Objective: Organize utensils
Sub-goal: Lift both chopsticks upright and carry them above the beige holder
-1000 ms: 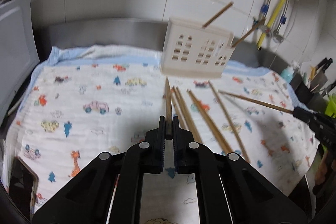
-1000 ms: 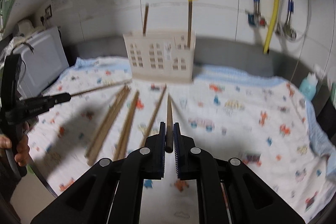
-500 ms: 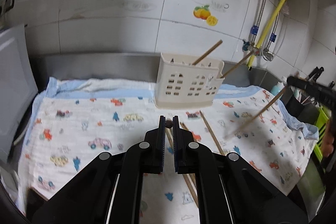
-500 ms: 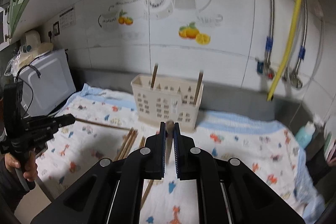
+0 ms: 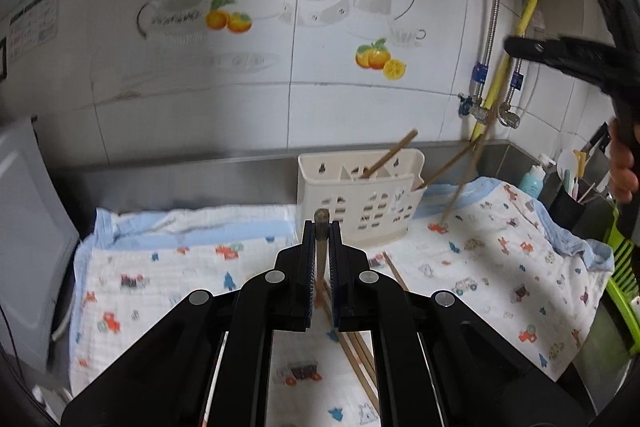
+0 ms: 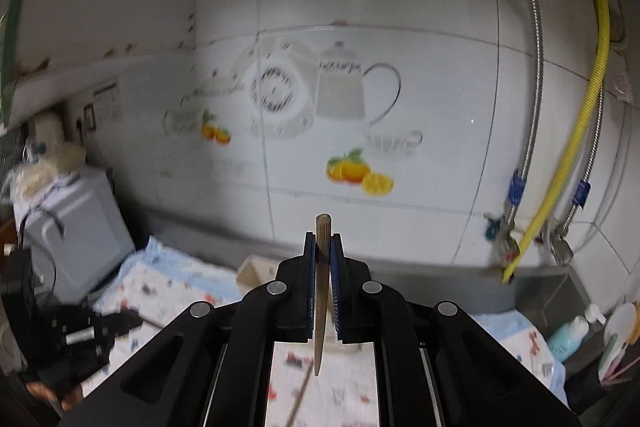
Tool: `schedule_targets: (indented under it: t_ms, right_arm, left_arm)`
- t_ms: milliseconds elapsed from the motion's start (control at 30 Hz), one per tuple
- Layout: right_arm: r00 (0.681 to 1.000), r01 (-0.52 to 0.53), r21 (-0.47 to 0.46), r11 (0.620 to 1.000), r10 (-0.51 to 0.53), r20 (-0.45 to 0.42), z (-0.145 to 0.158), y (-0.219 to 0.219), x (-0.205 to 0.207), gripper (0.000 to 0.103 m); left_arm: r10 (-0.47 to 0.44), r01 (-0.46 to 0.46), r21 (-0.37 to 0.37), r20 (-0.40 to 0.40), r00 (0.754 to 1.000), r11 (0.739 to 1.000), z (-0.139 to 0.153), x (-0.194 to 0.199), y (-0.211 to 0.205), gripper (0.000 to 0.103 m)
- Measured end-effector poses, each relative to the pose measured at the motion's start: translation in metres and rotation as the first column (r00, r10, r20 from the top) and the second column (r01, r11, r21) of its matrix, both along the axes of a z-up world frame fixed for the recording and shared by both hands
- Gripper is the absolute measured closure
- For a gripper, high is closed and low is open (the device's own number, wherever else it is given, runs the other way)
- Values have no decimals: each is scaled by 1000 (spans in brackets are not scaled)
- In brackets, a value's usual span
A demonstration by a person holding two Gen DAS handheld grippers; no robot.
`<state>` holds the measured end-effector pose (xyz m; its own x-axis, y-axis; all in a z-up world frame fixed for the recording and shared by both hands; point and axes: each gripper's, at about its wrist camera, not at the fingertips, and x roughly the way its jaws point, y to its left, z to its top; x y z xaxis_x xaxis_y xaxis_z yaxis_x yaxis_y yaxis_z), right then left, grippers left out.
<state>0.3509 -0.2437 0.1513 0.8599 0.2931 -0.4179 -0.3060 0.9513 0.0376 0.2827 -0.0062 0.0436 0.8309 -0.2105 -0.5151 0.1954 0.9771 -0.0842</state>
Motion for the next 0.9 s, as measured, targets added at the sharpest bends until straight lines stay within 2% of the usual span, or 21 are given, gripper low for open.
schedule_targets:
  t_ms: [167, 333, 600, 700, 833, 900]
  right_arm:
    - [998, 47, 32, 998, -48, 47, 12, 0, 27, 96]
    - [994, 82, 22, 996, -83, 69, 5, 3, 50, 96]
    - [996, 89, -1, 996, -89, 8, -33, 6, 81, 96]
    - [996, 83, -7, 996, -83, -7, -47, 6, 85, 96]
    - [997, 79, -32, 996, -79, -16, -62, 6, 88, 96]
    - [997, 74, -35, 997, -75, -23, -67, 5, 90, 96]
  left_arm:
    - [-26, 24, 33, 60, 998, 999, 27, 9, -12, 98]
    - [-43, 37, 48, 126, 991, 998, 54, 16, -22, 98]
    - [-45, 36, 43, 227, 973, 998, 97, 38, -37, 98]
    - [-48, 30, 69, 283, 958, 997, 112, 44, -44, 98]
    - [-45, 26, 57, 350, 936, 998, 131, 55, -48, 98]
    - [-38, 22, 48, 360, 932, 999, 134, 63, -50, 98]
